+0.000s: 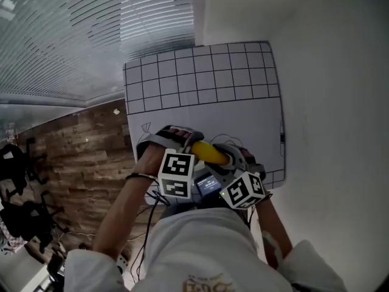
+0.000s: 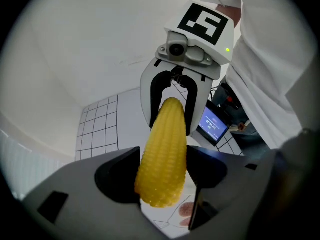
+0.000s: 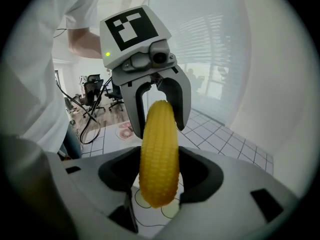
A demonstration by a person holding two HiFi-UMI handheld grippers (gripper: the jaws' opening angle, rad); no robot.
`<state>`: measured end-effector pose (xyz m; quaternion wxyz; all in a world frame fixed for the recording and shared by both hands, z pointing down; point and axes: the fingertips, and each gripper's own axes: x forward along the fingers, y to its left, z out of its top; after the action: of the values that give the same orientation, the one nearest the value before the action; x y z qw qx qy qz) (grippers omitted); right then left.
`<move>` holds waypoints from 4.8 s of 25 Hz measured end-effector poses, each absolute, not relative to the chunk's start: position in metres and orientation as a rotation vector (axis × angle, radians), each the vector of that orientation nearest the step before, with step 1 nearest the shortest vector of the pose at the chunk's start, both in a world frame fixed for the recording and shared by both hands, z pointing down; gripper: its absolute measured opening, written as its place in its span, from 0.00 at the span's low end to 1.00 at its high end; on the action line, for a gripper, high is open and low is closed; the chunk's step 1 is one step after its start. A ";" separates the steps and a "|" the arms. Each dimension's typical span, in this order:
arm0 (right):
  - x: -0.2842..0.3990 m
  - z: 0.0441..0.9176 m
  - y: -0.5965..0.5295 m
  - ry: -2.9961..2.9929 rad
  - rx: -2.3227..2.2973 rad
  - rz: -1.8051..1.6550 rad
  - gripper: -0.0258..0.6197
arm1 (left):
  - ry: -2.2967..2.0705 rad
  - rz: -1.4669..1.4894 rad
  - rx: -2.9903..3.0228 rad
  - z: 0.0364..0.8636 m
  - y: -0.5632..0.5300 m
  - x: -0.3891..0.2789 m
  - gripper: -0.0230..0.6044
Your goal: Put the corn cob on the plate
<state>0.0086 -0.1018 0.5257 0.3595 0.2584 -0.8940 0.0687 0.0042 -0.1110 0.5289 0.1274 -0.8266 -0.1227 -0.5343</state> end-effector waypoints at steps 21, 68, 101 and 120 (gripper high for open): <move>-0.019 0.526 -0.074 -2.271 0.249 -0.023 0.41 | 0.009 -1.633 -2.666 0.539 -0.080 -0.029 0.49; -0.041 0.632 -0.070 -2.081 0.027 -0.031 0.41 | 0.130 -1.835 -2.670 0.638 -0.070 -0.057 0.47; -0.010 0.542 -0.095 -2.329 0.720 0.121 0.30 | 0.510 -1.586 -2.754 0.595 -0.083 -0.069 0.49; 0.025 0.392 -0.054 -2.466 1.557 0.108 0.05 | 1.501 -0.221 -2.906 0.385 -0.054 -0.131 0.05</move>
<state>0.0247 -0.0541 0.3917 0.1115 0.5302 -0.8397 0.0368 -0.1312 -0.0544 0.3855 -0.0680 -0.8844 0.4569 -0.0671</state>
